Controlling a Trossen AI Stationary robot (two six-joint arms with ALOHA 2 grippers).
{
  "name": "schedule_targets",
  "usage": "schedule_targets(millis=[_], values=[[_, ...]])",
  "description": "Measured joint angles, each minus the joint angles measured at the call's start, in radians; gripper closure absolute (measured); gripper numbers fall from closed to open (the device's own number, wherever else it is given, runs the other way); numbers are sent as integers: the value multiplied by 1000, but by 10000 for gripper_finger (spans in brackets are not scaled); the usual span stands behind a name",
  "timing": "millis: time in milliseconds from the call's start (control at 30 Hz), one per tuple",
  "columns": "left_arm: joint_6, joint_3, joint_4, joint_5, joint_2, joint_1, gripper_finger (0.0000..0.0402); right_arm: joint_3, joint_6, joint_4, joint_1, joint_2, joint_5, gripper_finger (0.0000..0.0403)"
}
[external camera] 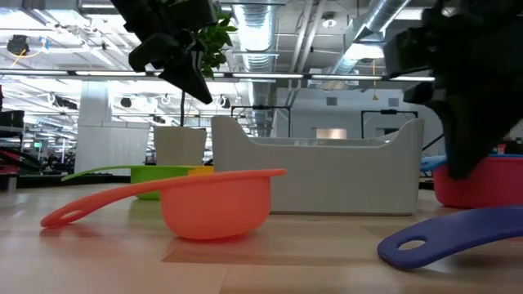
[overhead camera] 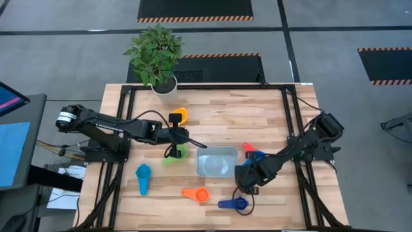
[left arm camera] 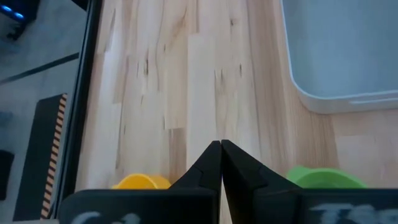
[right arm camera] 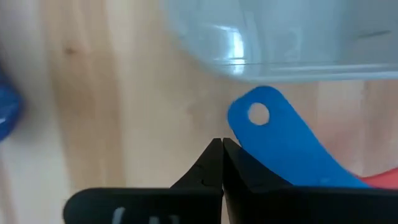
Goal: Nest measuring cups in basket
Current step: Stack the large dark blue measuring cup on top of the red measuring cup, then adjust the gray bin
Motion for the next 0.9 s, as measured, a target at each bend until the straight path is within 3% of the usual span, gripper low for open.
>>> schedule_targets(millis=[367, 700, 900], values=[[-18, 0, -15, 1, 0, 0, 400, 0, -24, -11, -90, -1, 39, 374], [-19, 0, -15, 1, 0, 0, 400, 3, -79, -15, -168, -1, 90, 390], [-11, 0, -15, 1, 0, 0, 400, 117, -105, -150, -159, -57, 178, 376]])
